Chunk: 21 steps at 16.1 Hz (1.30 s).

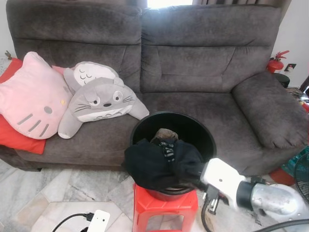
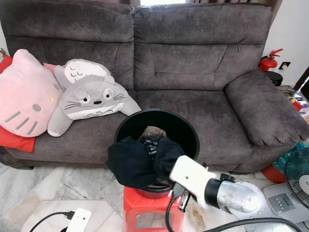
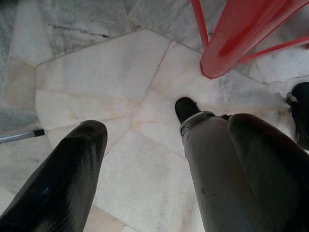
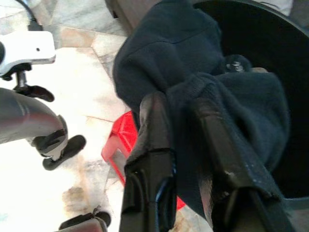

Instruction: Hang hanger

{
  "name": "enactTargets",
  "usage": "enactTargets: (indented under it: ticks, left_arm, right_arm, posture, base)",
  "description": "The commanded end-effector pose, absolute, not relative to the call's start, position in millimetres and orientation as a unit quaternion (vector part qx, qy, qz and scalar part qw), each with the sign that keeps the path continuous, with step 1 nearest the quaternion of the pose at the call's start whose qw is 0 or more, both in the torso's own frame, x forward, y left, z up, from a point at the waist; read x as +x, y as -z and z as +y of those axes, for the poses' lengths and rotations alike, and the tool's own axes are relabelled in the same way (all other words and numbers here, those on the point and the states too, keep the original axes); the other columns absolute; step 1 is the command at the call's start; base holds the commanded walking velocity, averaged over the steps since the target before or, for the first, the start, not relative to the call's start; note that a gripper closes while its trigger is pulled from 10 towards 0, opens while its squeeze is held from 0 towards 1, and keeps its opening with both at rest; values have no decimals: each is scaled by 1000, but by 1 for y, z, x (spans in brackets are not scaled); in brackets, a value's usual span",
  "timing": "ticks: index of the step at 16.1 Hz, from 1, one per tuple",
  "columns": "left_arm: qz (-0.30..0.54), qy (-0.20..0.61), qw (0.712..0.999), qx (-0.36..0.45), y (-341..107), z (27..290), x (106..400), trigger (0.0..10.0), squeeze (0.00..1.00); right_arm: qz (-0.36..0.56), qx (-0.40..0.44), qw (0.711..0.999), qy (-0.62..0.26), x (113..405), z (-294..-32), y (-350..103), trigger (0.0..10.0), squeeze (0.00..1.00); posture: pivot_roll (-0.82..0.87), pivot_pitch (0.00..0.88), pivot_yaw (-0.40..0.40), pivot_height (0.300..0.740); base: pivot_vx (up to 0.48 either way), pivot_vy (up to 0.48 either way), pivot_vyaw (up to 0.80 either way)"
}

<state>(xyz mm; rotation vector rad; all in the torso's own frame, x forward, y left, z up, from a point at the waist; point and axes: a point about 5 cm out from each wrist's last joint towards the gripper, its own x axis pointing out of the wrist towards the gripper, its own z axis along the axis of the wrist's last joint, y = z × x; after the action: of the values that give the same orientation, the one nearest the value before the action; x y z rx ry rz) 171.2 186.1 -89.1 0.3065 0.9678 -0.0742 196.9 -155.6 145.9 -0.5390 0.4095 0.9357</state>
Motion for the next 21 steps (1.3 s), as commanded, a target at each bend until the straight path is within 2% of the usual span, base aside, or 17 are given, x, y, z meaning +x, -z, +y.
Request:
enactTargets:
  ticks: [1, 6, 7, 9, 10, 13, 14, 17, 21]
  left_arm:
    - [472, 41, 868, 149, 91, 186, 167, 10000, 0]
    - [473, 42, 867, 153, 91, 186, 167, 10000, 0]
    - [473, 42, 867, 153, 91, 186, 167, 10000, 0]
    - [473, 43, 867, 154, 91, 186, 167, 10000, 0]
    - [473, 44, 866, 155, 91, 186, 168, 10000, 0]
    - [472, 44, 867, 154, 91, 186, 168, 10000, 0]
    - [472, 44, 867, 155, 91, 187, 169, 10000, 0]
    - [472, 44, 866, 157, 90, 187, 169, 10000, 0]
    - [471, 45, 867, 158, 90, 187, 171, 10000, 0]
  right_arm:
    - [191, -253, 831, -456, 193, -153, -146, 10000, 1000]
    - [172, -258, 827, -470, 190, -152, -155, 10000, 1000]
    - [149, -263, 840, -450, 194, -155, -162, 10000, 1000]
    - [80, -242, 905, -341, 217, -168, -183, 10000, 1000]
    - [72, -205, 943, -251, 226, -183, -186, 10000, 1000]
    - [87, -85, 965, -234, 210, -180, -170, 10000, 1000]
    - [93, -61, 964, -243, 203, -177, -165, 10000, 0]
    - [175, 18, 951, -254, 169, -185, -141, 10000, 0]
    - [255, 6, 931, -263, 146, -195, -119, 10000, 0]
  posture:
    - [-207, 12, -23, 740]
    - [-216, 13, -20, 740]
    - [-225, 17, -19, 740]
    - [-231, 19, -19, 740]
    - [-233, 19, -20, 740]
    - [-230, 24, -22, 740]
    - [-234, 26, -22, 740]
    - [-241, 30, -23, 740]
    - [-245, 31, -23, 740]
  base:
    - [0, 0, 0]
    - [0, 0, 0]
    - [0, 0, 0]
    - [0, 0, 0]
    - [0, 0, 0]
    - [0, 0, 0]
    - [0, 0, 0]
    - [0, 0, 0]
    - [0, 0, 0]
